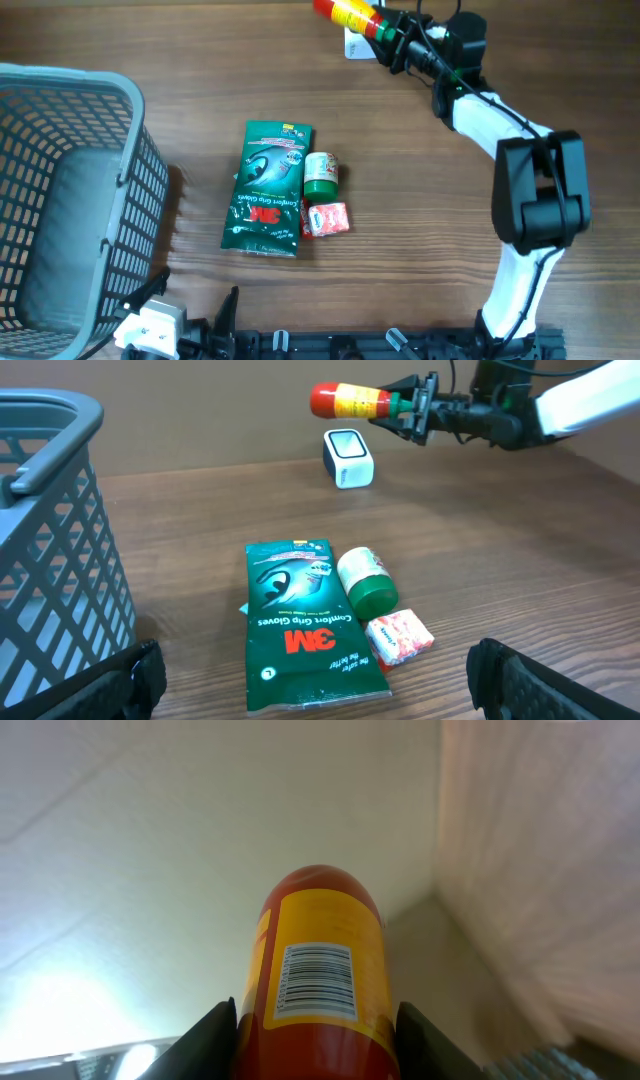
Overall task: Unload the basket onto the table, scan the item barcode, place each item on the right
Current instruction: 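Carry bottle to the white scanner and hold barcode over it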
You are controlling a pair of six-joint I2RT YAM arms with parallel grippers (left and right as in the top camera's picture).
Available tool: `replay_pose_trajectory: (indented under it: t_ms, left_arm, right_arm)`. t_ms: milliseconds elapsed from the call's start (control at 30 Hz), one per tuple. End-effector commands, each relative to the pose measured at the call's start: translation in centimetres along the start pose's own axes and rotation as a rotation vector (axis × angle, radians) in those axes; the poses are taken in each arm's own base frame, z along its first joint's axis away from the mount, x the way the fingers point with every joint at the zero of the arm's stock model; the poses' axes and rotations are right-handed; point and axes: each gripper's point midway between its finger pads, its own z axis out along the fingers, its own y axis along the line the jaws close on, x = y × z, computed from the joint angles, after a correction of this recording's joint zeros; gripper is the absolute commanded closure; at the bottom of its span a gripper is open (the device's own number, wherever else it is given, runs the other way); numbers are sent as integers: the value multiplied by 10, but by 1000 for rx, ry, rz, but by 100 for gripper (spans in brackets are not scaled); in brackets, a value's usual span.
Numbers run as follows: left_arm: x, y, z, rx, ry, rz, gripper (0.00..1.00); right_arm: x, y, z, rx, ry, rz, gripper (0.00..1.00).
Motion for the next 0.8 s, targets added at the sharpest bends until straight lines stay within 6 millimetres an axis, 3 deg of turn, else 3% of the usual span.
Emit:
replay_pose_trajectory:
  t_ms: [0, 167, 367, 500, 600, 633, 667, 767]
  left_arm:
    - [0, -3, -1, 20, -7, 19, 0]
    - [0, -3, -1, 19, -7, 19, 0]
    - [0, -3, -1, 19, -7, 19, 0]
    - [0, -3, -1, 19, -7, 19, 0]
    - [0, -3, -1, 19, -7, 19, 0]
    - [0, -3, -1, 20, -8, 19, 0]
    - [0, -3, -1, 19, -7, 19, 0]
    - [0, -3, -1, 20, -7, 19, 0]
  right_arm:
    - [-16, 11, 32, -37, 31, -28, 69]
    - [-39, 5, 64, -31, 98, -51, 69]
    - [-61, -8, 65, -3, 64, -15, 69]
    - [-68, -5, 61, -8, 53, -36, 68]
    - [-66, 3, 58, -35, 72, -143, 69]
    - [-61, 4, 56, -37, 103, -186, 71]
    - [-54, 4, 54, -29, 145, -237, 80]
    - [-36, 13, 46, -12, 268, -351, 84]
